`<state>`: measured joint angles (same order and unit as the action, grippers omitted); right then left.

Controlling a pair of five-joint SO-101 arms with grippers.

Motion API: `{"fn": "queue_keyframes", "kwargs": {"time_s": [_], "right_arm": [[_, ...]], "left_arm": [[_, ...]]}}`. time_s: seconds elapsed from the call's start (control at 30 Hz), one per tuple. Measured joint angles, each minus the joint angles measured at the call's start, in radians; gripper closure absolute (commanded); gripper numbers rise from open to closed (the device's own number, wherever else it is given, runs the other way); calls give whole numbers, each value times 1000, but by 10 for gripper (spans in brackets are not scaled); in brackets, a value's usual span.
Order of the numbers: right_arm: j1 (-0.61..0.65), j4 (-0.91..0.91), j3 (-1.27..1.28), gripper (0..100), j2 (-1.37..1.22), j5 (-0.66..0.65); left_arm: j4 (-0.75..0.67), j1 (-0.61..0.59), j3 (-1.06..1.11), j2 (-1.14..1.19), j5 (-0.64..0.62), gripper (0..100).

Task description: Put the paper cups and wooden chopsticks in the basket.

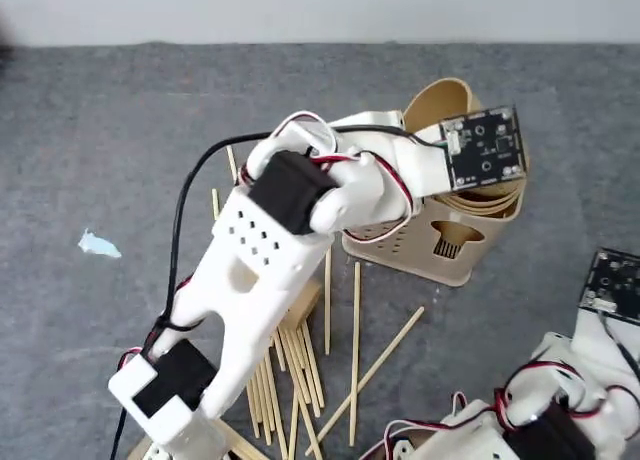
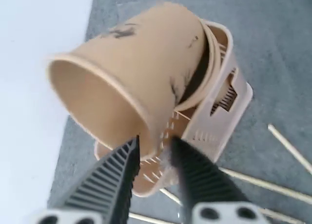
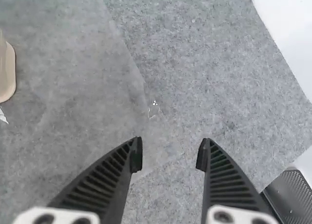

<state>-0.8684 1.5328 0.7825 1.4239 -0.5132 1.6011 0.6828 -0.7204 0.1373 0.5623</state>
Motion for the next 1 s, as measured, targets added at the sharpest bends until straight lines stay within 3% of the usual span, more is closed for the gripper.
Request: {"fn": "queue_keyframes", "kwargs": {"time_s": [0.27, 0.43, 0.63, 0.8, 1.0], "right_arm": [[0, -5, 0, 801, 0, 0], [14, -143, 0, 806, 0, 60], [186, -313, 0, 992, 0, 143], [356, -440, 0, 963, -9, 149], [416, -565, -3, 963, -189, 157]], "left_arm": [[0, 0, -100, 0, -29, 808], [0, 0, -101, 0, -34, 809], [55, -6, -135, -9, -71, 809], [114, -6, -147, -78, -100, 809], [133, -71, -147, -166, -126, 809]]}}
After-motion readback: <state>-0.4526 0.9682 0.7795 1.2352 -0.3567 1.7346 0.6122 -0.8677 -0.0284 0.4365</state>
